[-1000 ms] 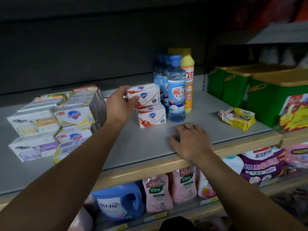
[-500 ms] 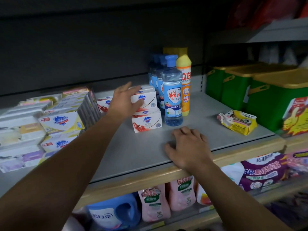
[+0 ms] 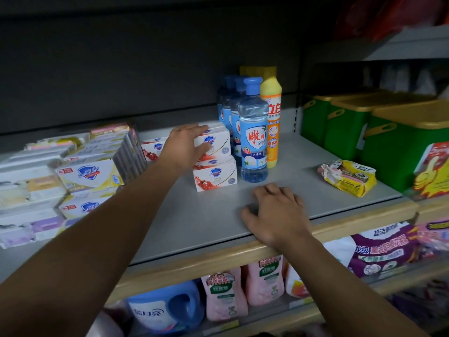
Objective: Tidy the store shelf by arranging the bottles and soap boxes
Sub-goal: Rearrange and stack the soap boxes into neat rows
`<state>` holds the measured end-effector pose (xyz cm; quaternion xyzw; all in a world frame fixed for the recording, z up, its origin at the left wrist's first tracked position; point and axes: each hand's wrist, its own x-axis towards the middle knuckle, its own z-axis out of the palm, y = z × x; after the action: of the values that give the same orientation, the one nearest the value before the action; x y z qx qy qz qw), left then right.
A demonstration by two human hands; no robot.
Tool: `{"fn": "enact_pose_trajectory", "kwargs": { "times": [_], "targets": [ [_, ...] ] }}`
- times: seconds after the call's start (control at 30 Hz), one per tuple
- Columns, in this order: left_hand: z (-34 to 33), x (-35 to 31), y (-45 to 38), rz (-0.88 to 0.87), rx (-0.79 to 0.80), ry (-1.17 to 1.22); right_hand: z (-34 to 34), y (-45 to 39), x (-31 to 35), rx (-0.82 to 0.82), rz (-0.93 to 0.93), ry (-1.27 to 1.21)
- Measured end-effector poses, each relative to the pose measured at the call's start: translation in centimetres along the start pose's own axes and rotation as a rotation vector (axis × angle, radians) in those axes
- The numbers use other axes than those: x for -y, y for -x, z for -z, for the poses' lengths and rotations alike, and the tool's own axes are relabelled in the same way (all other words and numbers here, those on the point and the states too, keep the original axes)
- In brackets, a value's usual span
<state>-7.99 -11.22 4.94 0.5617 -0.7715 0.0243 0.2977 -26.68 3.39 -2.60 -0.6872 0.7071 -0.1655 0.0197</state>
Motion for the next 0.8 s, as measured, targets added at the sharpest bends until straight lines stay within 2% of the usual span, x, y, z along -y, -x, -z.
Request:
{"fn": "enact_pose_trajectory", "kwargs": {
  "times": [0.33,0.53,0.67,0.8],
  "targets": [
    [-0.1,-0.1,-0.3,0.003,0.018,-0.049,-0.3,-0.1,-0.1,-0.018,0.005,-0.015],
    [1.7,-0.7,0.2,-0.018,0.094,-0.067,0.0,0.0,0.0,-0.01,0.0,-0.029],
    [5.5,0.2,1.8,-0.066,-0.004,0.026,0.4,0.1,0.2,0.006,-0.007,-0.03],
    [10.0,3.0,4.4,-0.065,-0.118,-0.043,0.7,-0.2,1.3,-0.04,0.025,-0.055]
  ]
}}
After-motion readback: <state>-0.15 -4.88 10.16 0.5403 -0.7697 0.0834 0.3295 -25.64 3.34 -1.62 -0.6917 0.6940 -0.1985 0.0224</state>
